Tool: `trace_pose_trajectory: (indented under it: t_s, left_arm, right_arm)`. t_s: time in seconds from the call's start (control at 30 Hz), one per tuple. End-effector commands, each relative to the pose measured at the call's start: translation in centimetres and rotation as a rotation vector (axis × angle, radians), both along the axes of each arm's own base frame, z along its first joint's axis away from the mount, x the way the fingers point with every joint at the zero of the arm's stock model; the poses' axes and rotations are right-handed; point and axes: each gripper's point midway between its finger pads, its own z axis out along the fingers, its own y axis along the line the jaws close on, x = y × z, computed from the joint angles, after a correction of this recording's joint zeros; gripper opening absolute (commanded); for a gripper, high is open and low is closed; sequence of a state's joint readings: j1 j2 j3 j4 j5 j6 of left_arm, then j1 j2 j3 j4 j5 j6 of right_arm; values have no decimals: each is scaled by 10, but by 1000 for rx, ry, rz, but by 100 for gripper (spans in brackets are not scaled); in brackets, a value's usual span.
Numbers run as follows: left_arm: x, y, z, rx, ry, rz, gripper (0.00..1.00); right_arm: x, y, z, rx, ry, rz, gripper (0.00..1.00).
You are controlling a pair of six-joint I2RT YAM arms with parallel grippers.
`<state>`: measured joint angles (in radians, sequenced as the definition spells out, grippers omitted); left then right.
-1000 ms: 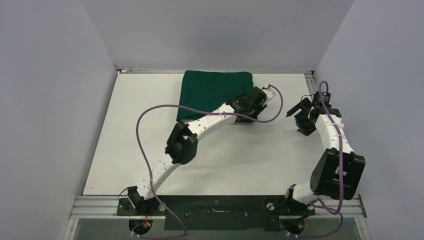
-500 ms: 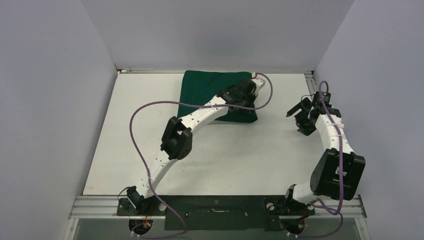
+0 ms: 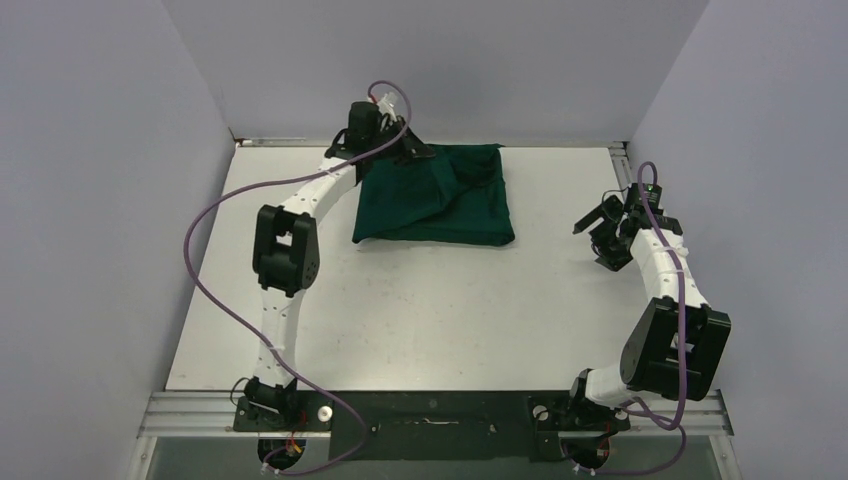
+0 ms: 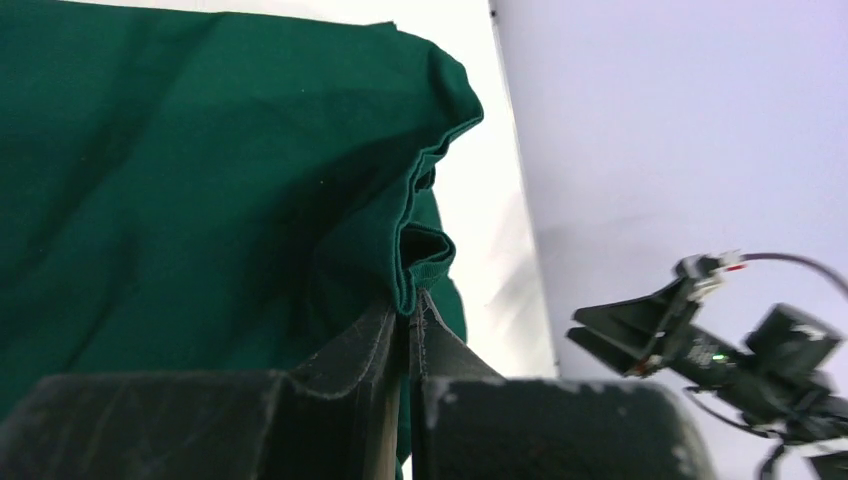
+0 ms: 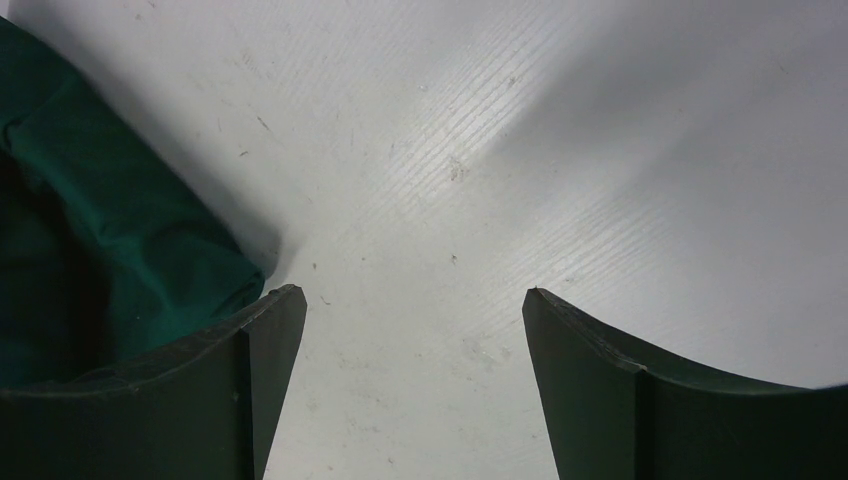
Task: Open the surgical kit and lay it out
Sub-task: Open the surgical kit at the center of the board.
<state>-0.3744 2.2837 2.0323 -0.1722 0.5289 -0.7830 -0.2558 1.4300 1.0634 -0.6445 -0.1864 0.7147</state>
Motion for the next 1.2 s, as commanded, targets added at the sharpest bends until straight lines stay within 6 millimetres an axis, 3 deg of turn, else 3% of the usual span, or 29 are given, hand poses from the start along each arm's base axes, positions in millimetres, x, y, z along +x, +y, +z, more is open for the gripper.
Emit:
trace_pose_trajectory:
  t_s: [0.0,0.3,0.43,0.63,0.67,0.77,0.9,1.0,1.17]
  left_arm:
    - [-13,0,77,-245,-52,-71,0]
    - [-4,43,70,-329,32,-23,0]
    - [7,87,78,-348,20,41,0]
    - [18,178,67,-277,4,182,0]
    - [19,205,66,-259,-5,220,0]
    - [14,254,50,-171,0,284,0]
    - [-4,323,9,99,36,349,0]
    - [-29,369,-20,327,116,377,0]
    - [-52,452,-41,666,195,589,0]
  right_arm:
    - [7,-9,25,-51,-90,-17,77]
    - [13,5,30,-29,-117,26,77]
    - [16,10,32,-32,-124,31,77]
    - [22,17,27,-31,-120,41,77]
    - [24,18,27,-32,-122,42,77]
    - [29,23,26,-31,-122,49,77]
    - [36,29,24,-29,-121,61,77]
    - [41,33,23,-29,-121,73,77]
    - [46,38,18,-30,-109,86,77]
